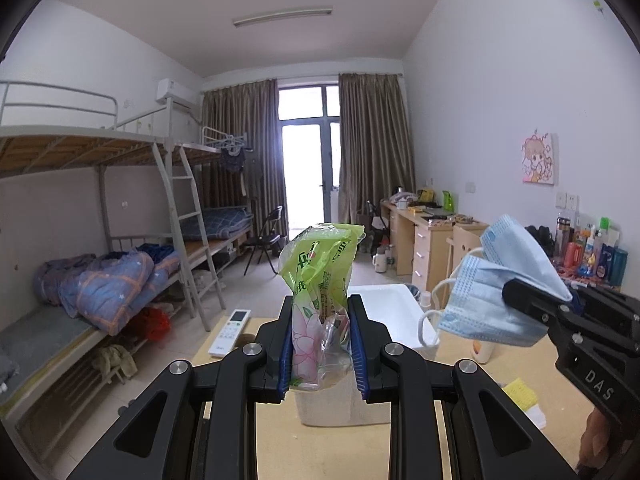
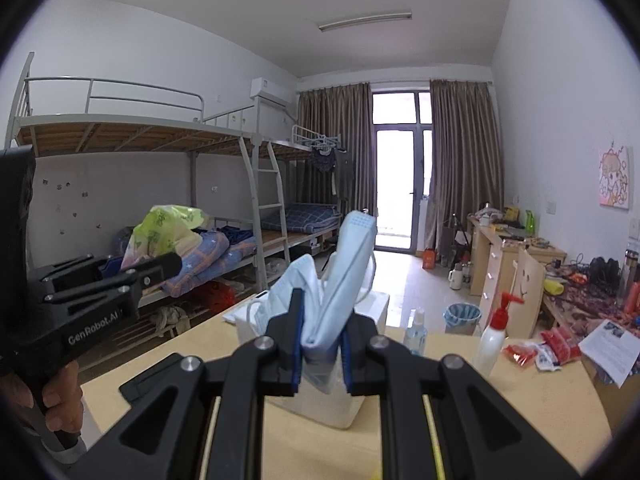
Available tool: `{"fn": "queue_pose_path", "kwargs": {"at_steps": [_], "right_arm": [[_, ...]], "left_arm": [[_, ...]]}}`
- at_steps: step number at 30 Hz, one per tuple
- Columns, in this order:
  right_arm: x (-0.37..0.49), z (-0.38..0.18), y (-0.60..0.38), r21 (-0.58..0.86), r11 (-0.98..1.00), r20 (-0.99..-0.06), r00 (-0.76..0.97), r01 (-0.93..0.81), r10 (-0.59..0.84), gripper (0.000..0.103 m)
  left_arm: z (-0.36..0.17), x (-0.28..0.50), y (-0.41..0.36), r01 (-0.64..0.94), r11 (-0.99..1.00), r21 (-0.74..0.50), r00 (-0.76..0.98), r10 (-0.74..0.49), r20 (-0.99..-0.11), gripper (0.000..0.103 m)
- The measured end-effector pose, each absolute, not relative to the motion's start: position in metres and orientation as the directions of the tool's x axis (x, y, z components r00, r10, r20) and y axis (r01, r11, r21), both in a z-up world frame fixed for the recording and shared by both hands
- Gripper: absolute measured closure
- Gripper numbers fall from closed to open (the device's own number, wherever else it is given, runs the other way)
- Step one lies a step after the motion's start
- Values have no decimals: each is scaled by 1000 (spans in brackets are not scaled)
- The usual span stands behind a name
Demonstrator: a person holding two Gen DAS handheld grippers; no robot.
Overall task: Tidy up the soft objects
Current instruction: 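Lift both held items and carry them over the white foam box, then open the left gripper to drop the snack bag into the foam box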
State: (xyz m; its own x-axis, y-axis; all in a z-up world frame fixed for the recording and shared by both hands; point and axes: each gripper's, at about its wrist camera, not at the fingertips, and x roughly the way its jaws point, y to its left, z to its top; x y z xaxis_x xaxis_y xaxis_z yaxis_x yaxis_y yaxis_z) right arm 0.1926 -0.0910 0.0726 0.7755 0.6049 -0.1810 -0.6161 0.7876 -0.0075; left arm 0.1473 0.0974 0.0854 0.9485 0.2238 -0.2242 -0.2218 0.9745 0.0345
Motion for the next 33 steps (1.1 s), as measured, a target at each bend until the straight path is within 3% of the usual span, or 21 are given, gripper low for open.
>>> {"fn": "queue_pose_path", "kwargs": {"at_steps": [21,33], "right_arm": [[258,81,-50,-48,783,-224,770,-621,597,84],[286,70,-30,-41,795,-259,775,-606,577,84]], "left_arm": [[92,219,118,-236,969,70,942,246,-229,77],[85,269,132,-202,978,48,931,207,-299,77]]}}
